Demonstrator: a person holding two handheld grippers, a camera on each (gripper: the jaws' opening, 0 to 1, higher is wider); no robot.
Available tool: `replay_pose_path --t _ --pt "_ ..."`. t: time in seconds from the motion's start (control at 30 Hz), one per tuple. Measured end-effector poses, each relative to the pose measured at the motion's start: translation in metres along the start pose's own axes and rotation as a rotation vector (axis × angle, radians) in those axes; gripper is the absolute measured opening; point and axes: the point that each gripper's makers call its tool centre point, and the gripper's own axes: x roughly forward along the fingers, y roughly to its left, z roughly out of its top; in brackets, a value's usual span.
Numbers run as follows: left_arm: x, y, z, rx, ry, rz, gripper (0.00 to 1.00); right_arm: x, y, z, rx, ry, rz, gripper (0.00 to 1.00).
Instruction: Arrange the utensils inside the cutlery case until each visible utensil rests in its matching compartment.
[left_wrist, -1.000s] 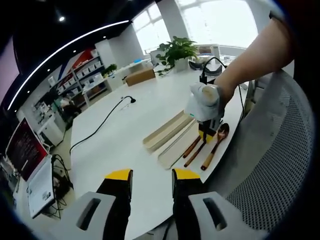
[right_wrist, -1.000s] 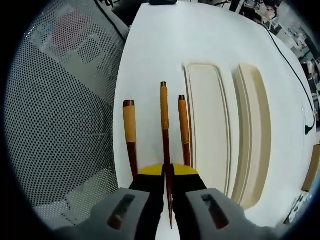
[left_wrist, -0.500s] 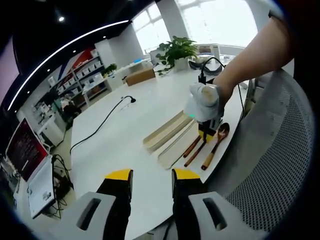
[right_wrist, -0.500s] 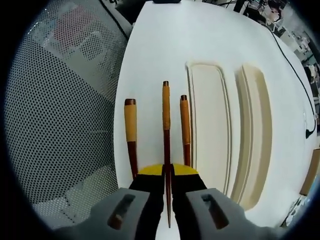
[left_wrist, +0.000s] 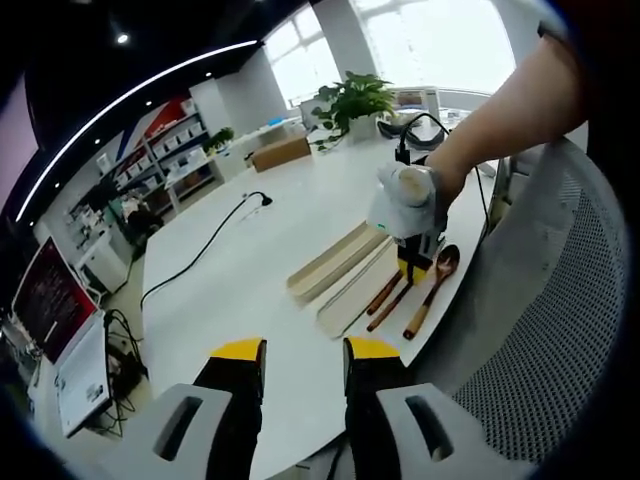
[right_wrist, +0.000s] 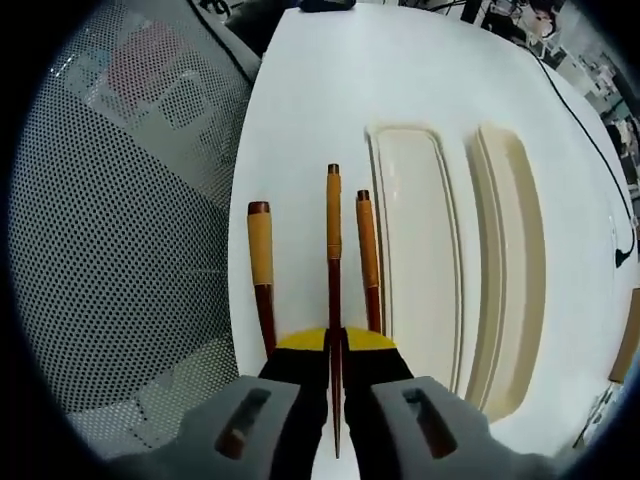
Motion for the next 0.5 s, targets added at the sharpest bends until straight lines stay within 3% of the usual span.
replay_pose_path --t 0.5 --pt "-0.0001 0.0014 0.0002 -0.004 -0.001 0.005 0.31 -0.0006 -0.0009 -0.0014 -0.035 0.023 -0.022 0.0"
